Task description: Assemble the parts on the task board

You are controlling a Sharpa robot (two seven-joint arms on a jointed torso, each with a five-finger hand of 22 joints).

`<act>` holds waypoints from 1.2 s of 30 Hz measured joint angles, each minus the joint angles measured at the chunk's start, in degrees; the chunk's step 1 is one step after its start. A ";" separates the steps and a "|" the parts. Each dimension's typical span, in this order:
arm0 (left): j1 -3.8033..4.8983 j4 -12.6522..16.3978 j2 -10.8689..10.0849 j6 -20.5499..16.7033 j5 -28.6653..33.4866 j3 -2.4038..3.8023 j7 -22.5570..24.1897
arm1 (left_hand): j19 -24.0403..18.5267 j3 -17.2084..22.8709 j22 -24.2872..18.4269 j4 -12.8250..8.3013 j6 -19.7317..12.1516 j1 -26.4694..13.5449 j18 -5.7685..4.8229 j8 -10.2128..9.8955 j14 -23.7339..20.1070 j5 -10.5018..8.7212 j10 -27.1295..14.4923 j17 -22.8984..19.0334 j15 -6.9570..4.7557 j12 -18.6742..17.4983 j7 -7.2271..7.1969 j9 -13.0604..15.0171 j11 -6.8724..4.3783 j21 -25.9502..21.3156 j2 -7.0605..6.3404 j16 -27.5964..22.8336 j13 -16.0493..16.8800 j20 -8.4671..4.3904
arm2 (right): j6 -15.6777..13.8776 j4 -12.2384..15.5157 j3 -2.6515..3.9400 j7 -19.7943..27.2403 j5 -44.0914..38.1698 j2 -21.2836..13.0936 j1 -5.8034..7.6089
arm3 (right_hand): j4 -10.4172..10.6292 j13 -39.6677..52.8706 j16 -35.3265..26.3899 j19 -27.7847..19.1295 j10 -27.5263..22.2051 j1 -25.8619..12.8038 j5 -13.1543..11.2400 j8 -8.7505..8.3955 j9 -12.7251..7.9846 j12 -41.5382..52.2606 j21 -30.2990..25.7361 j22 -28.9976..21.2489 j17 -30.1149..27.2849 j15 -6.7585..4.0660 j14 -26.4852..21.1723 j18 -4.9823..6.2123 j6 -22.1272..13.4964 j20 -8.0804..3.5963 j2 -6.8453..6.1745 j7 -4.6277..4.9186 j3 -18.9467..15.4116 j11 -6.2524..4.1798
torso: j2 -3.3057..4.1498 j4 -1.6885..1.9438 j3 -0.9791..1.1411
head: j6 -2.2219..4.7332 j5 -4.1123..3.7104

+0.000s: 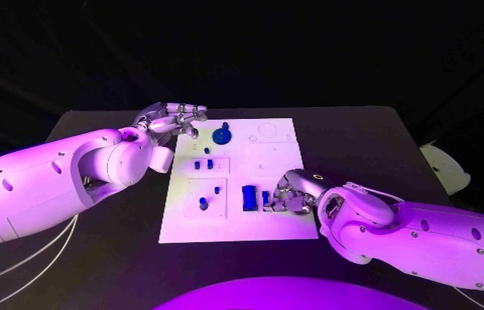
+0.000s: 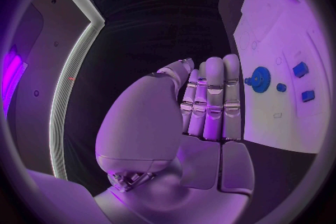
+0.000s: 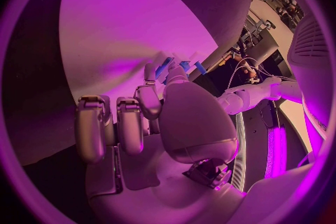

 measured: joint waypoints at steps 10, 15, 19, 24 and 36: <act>0.00 -0.09 0.08 0.02 0.00 -0.02 -0.06 | 0.00 0.00 0.00 0.00 0.00 0.00 0.01 0.00 0.00 0.00 0.00 0.00 0.00 0.00 0.00 0.00 0.00 0.00 0.00 0.00 0.00 0.00 | -5.38 1.08 0.02 4.76 5.38 -2.87 1.17 | -0.67 2.85 -4.36 -0.05 -0.53 2.45 2.01 -0.83 -0.37 -2.20 -9.88 -0.01 -0.01 0.21 -0.20 0.61 -2.40 0.05 -0.80 1.16 -0.13 -0.53 | -0.12 0.03 0.03 | 0.44 -0.05; -0.01 -0.31 0.41 0.02 0.00 -0.19 -0.08 | 0.00 0.00 0.00 0.00 0.00 0.00 0.00 0.00 0.00 0.00 0.00 0.00 0.00 0.00 0.00 0.00 0.00 0.00 0.00 0.00 0.00 0.00 | -8.64 0.63 0.13 12.91 17.11 -4.53 4.00 | -2.02 -9.39 -23.66 -11.22 -12.73 10.37 0.91 -2.92 -1.13 -31.51 -39.97 -0.32 -17.59 1.71 -4.29 6.36 -6.54 1.63 1.54 3.00 1.27 -1.41 | -0.38 -0.06 -0.01 | 1.10 -0.27; -0.03 -0.76 0.87 0.03 0.06 -0.47 -0.08 | 0.00 0.00 -0.15 0.00 -0.22 0.00 0.00 0.23 0.00 0.00 -0.23 -0.09 0.00 0.00 0.21 -0.06 0.23 -0.37 0.00 0.00 0.04 0.00 | -9.59 -0.55 0.13 19.82 29.27 -5.09 6.21 | -1.54 -18.94 -44.00 -18.81 -15.26 12.43 0.90 -4.77 -2.39 -42.47 -59.58 -8.29 -35.60 3.39 -10.34 8.07 -9.31 3.22 1.80 4.79 2.61 0.14 | -0.73 -0.10 -0.11 | 1.61 -0.46; -0.10 -1.44 1.40 0.05 0.18 -0.72 -0.08 | 0.00 0.00 -0.16 0.00 -0.22 0.00 0.01 0.23 0.00 0.00 -0.22 -0.09 0.00 0.00 0.21 -0.07 0.22 -0.36 0.00 0.00 0.05 0.00 | -9.57 -3.26 0.14 26.92 42.57 -5.16 8.20 | -0.25 -30.18 -58.33 -20.79 -14.44 14.41 0.90 -5.91 -4.40 -52.31 -68.23 -16.33 -43.34 5.23 -12.32 8.07 -10.16 5.21 1.42 5.73 3.91 1.77 | -1.25 -0.15 -0.18 | 1.99 -0.43; -0.36 -4.02 2.88 0.14 0.90 -1.03 0.07 | 0.00 0.00 -0.25 0.00 -0.22 0.00 0.00 0.23 0.00 0.00 -0.22 -0.09 0.00 0.15 0.21 -0.06 0.22 -0.52 0.00 0.00 0.04 0.00 | -6.85 -12.13 0.10 37.88 61.19 -3.12 11.46 | -0.26 -49.61 -79.23 -26.13 -14.17 14.76 -0.59 -10.27 -10.75 -65.38 -80.68 -30.99 -57.04 9.86 -17.61 8.06 -11.02 9.74 1.20 8.79 6.92 5.31 | -2.44 -0.21 -0.25 | 3.57 -0.44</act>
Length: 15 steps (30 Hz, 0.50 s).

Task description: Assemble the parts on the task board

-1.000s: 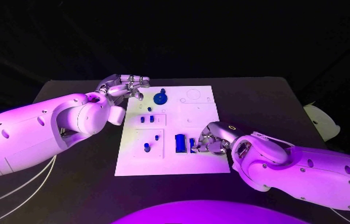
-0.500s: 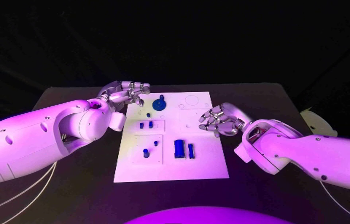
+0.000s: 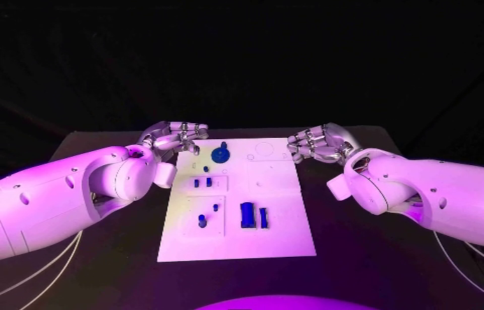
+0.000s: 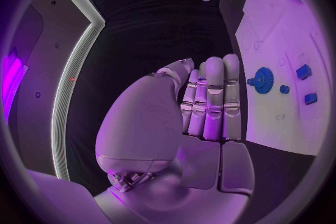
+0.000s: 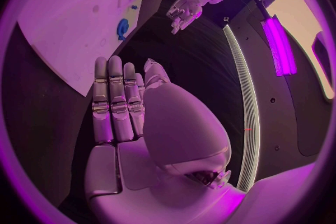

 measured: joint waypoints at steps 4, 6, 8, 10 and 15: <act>-0.19 -1.79 1.00 0.01 0.59 -0.05 0.30 | -1.14 -0.52 -1.19 0.52 -0.37 -0.31 -0.01 0.00 -0.96 0.00 -0.73 -0.38 0.30 0.17 0.12 -0.09 0.10 -1.76 0.31 -0.08 0.00 0.59 | 1.55 -4.23 0.04 2.85 3.98 2.07 0.94 | -0.16 -4.15 -3.65 -1.79 0.26 -0.24 -1.09 -0.53 -2.28 -1.74 -0.63 -4.73 -3.62 0.94 -0.94 0.00 0.33 1.09 -0.21 0.48 0.95 0.64 | -0.62 -0.23 -0.08 | 0.98 0.08; -0.25 -2.80 1.60 0.01 1.07 -0.06 0.59 | -3.18 -0.88 -2.18 0.97 -0.73 -0.78 0.00 0.00 -3.94 0.00 -1.42 -1.45 0.56 0.17 0.12 -0.15 0.35 -3.70 0.40 -2.35 -0.03 0.91 | 2.32 -6.63 0.04 4.02 5.69 3.45 1.22 | -0.37 -5.89 -4.70 -4.63 0.08 -1.05 -1.89 -0.52 -3.44 -2.38 -0.63 -7.60 -5.41 1.63 -1.63 0.00 0.66 1.71 -0.22 0.80 1.33 0.82 | -0.94 -0.34 -0.17 | 1.45 0.14; -0.26 -4.09 2.38 0.01 1.84 -0.06 1.13 | -6.33 -0.79 -3.76 1.64 -1.17 -1.17 -0.01 0.00 -7.78 0.00 -2.74 -3.50 1.28 0.17 0.56 -0.23 0.71 -6.85 0.05 -6.39 -0.46 1.54 | 3.16 -9.50 0.09 5.22 7.54 5.20 1.52 | -0.62 -7.27 -4.96 -7.77 -0.29 -1.72 -2.76 -0.52 -4.49 -2.91 -0.63 -10.21 -7.11 2.20 -2.85 -0.01 1.15 2.55 -0.30 0.89 1.72 1.19 | -1.35 -0.49 -0.29 | 1.97 0.30; -0.27 -5.22 3.06 0.02 2.70 -0.05 1.73 | -11.50 -0.80 -7.00 2.57 -2.07 -1.60 -0.01 0.00 -12.06 0.00 -4.40 -7.16 2.59 -0.57 0.81 -0.32 1.61 -12.70 0.02 -13.68 -1.45 3.03 | 3.86 -11.71 0.18 6.15 8.99 6.55 1.70 | -0.78 -8.28 -4.96 -9.83 -0.84 -2.54 -3.69 -0.52 -5.40 -3.04 -0.63 -12.22 -8.52 2.67 -3.71 0.00 1.27 3.26 -0.05 1.01 1.87 1.73 | -1.66 -0.57 -0.40 | 2.41 0.40; -0.32 -8.66 5.28 0.05 5.53 0.00 4.04 | -20.78 -2.92 -16.69 3.99 -4.30 -2.21 -1.37 -0.85 -17.79 0.00 -6.73 -14.44 5.83 -2.78 0.21 -0.57 3.24 -27.09 0.07 -30.58 -4.09 7.76 | 5.61 -17.69 0.29 8.38 12.65 10.09 1.87 | -1.78 -9.01 -4.96 -11.04 -1.67 -3.88 -5.28 -0.52 -7.03 -3.09 -0.63 -15.15 -10.82 3.24 -4.68 -0.01 1.46 4.08 -0.24 1.20 1.70 2.41 | -2.43 -0.62 -0.59 | 3.46 0.59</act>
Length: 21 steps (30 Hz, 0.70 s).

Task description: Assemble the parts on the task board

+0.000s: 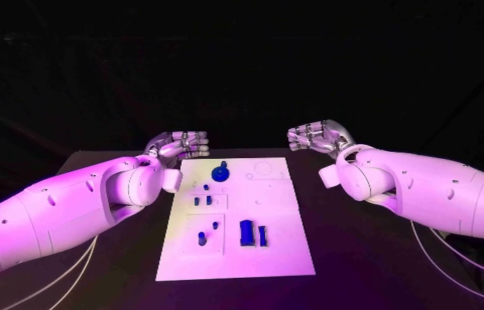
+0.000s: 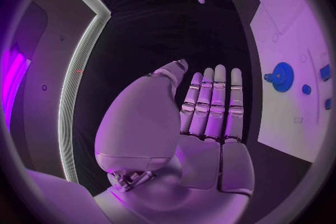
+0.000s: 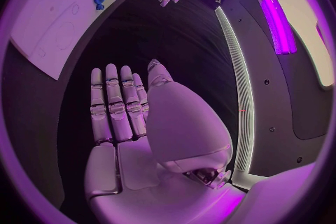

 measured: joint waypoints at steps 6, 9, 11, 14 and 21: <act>-0.39 -3.13 2.53 -0.35 2.75 0.03 3.01 | -3.78 -7.18 -8.94 0.18 -2.86 -0.50 -0.45 -2.05 -4.50 0.00 -4.16 -5.98 2.52 -3.76 -1.74 -0.07 1.42 -10.43 0.91 -13.94 -3.22 2.49 | 1.82 -4.97 0.06 1.89 3.41 2.93 0.02 | -1.33 0.00 0.00 -0.21 -1.26 -1.18 -1.35 0.00 -1.27 -0.17 0.00 -2.01 -1.73 0.30 -0.96 0.00 0.00 0.21 0.55 0.00 -0.39 0.16 | -0.79 0.14 -0.10 | 0.71 0.28; -0.71 -4.09 3.38 -0.90 3.68 0.07 4.36 | -2.07 -12.07 -12.63 0.15 -4.79 0.57 -1.28 -2.04 -5.17 0.00 -6.55 -7.61 2.53 -5.50 -2.41 -0.13 0.94 -13.29 2.72 -19.03 -3.50 2.69 | 2.62 -6.69 0.08 2.63 4.58 3.98 0.00 | -2.20 0.00 0.00 -0.21 -1.76 -1.91 -1.87 0.00 -1.93 -0.17 0.00 -2.97 -2.57 0.61 -1.64 0.00 -0.22 0.21 0.74 0.21 -0.61 0.26 | -1.12 0.18 -0.04 | 1.09 0.48; -0.90 -4.67 3.82 -1.40 4.21 0.07 5.13 | -1.23 -14.46 -14.40 0.18 -6.26 1.18 -1.27 -2.28 -6.49 0.00 -7.85 -7.87 2.53 -5.68 -2.54 -0.24 0.39 -14.11 3.43 -21.31 -3.52 2.71 | 3.14 -7.33 0.09 3.04 5.16 4.58 -0.07 | -2.61 0.00 0.00 -0.33 -1.94 -2.03 -1.98 0.00 -2.24 -0.17 0.00 -3.43 -2.91 0.61 -1.64 0.00 -0.22 0.33 0.86 0.21 -0.58 0.44 | -1.23 0.16 0.01 | 1.35 0.59; -1.14 -5.30 4.31 -2.11 4.80 0.11 6.03 | -1.11 -15.51 -15.42 0.20 -6.97 1.53 -1.27 -2.31 -6.88 0.00 -8.32 -7.89 2.63 -5.68 -2.64 -0.25 -0.07 -14.24 3.78 -22.25 -3.52 2.68 | 3.83 -7.69 0.09 3.50 5.60 5.06 -0.22 | -2.86 0.00 0.00 -0.41 -1.96 -2.03 -1.98 0.00 -2.47 -0.17 0.00 -3.78 -3.08 0.61 -1.64 0.00 -0.22 0.42 0.86 0.21 -0.51 0.47 | -1.40 0.13 0.10 | 1.69 0.68; -1.38 -4.48 3.89 -2.66 4.79 0.16 6.07 | -8.92 -17.40 -19.56 -2.13 -17.05 -15.54 -2.18 -4.50 -15.88 -2.66 -18.99 -9.91 0.69 -7.78 -4.20 -2.37 -1.81 -16.50 7.05 -24.49 -5.58 -0.75 | 3.33 -6.60 0.64 3.48 5.83 4.71 -0.68 | -5.58 -2.17 -2.21 -10.00 -15.01 -20.26 -4.98 -2.36 -4.32 -2.73 -2.23 -9.10 -5.47 -1.23 -14.31 -1.00 -12.00 -2.72 0.46 -2.11 1.97 -1.61 | -1.46 0.17 0.20 | 2.19 0.80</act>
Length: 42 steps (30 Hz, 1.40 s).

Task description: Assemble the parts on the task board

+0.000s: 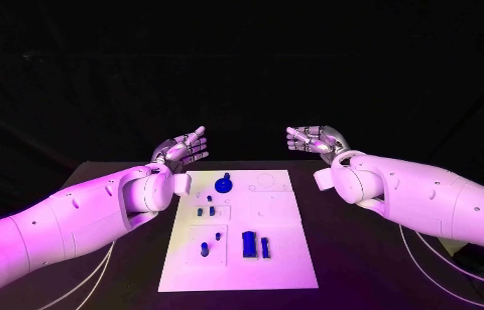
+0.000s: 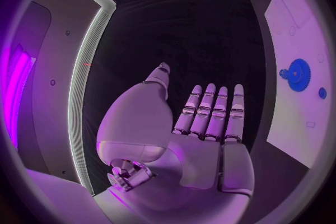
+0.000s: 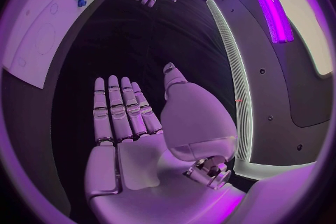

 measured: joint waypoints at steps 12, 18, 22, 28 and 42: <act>-3.19 11.61 -3.56 -9.26 -2.86 1.18 2.43 | -11.84 -0.78 -5.81 -3.37 -14.46 -24.83 -3.96 -1.03 -12.90 -4.00 -15.10 -1.18 -4.34 -1.06 -4.70 -1.24 -4.57 -1.15 1.57 -1.09 -1.22 -5.06 | -9.38 14.09 4.55 2.85 3.25 -2.68 -5.80 | -3.21 -1.25 -1.02 -14.02 -18.44 -25.52 -4.04 -1.08 -4.77 -1.20 -1.06 -7.50 -1.34 -4.70 -18.09 -2.14 -16.88 -4.67 -0.36 -3.80 1.60 -4.19 | 0.06 0.74 0.68 | 3.43 1.18; -4.42 16.45 -4.94 -16.33 -5.33 1.64 4.84 | -16.16 -0.99 -7.93 -6.36 -19.75 -33.89 -4.69 -1.03 -17.79 -6.16 -20.62 -1.28 -6.55 -1.11 -5.69 -1.35 -6.32 -1.16 1.76 -1.09 -1.31 -6.89 | -15.96 19.29 6.15 5.39 5.72 -3.77 -7.80 | -6.50 -1.36 -1.02 -19.19 -25.20 -34.91 -6.32 -1.08 -5.95 -1.22 -1.28 -10.25 -1.47 -6.07 -24.73 -5.06 -22.96 -6.39 -0.39 -6.61 1.73 -6.62 | 0.07 0.86 0.80 | 3.68 1.24; -4.73 17.71 -5.34 -19.62 -6.54 1.77 6.08 | -18.40 -1.00 -9.05 -7.74 -22.60 -38.72 -4.95 -1.03 -20.34 -8.20 -23.54 -1.30 -7.21 -1.11 -5.93 -1.40 -6.81 -1.15 1.79 -1.09 -1.36 -8.17 | -18.86 20.42 6.43 6.57 6.88 -3.98 -8.22 | -7.42 -1.41 -1.24 -21.80 -28.69 -39.80 -8.35 -1.08 -6.26 -1.22 -1.28 -11.67 -1.51 -6.46 -28.18 -6.62 -26.27 -8.19 -0.41 -8.19 1.75 -7.24 | 0.08 0.87 0.82 | 3.70 1.24; -4.75 17.88 -5.38 -21.92 -7.57 1.79 7.15 | -21.45 -1.10 -11.70 -8.42 -26.09 -44.80 -4.94 -1.03 -23.53 -9.55 -27.24 -1.35 -7.66 -1.11 -6.12 -1.43 -7.08 -1.15 1.85 -1.29 -1.40 -11.22 | -20.84 20.48 6.45 7.57 7.90 -4.03 -8.24 | -8.17 -1.41 -1.24 -25.04 -32.98 -45.77 -9.56 -1.08 -6.43 -1.22 -1.28 -13.42 -1.54 -6.71 -32.35 -7.52 -30.21 -10.80 -0.42 -9.30 1.83 -7.64 | 0.08 0.88 0.83 | 3.70 1.24; -4.76 17.90 -5.38 -23.36 -8.27 1.79 7.88 | -25.41 -0.94 -14.93 -8.89 -31.08 -53.72 -4.94 -1.03 -27.99 -10.19 -32.57 -1.34 -7.76 -1.11 -6.26 -1.41 -7.26 -1.15 1.85 -1.29 -1.39 -13.14 | -22.16 20.50 6.45 8.23 8.60 -4.04 -8.24 | -8.44 -1.40 -1.24 -30.05 -39.77 -55.17 -10.35 -1.29 -6.53 -1.21 -1.27 -18.67 -1.53 -6.96 -38.97 -7.51 -36.47 -12.13 -0.44 -9.89 1.67 -7.95 | 0.08 0.88 0.83 | 3.71 1.24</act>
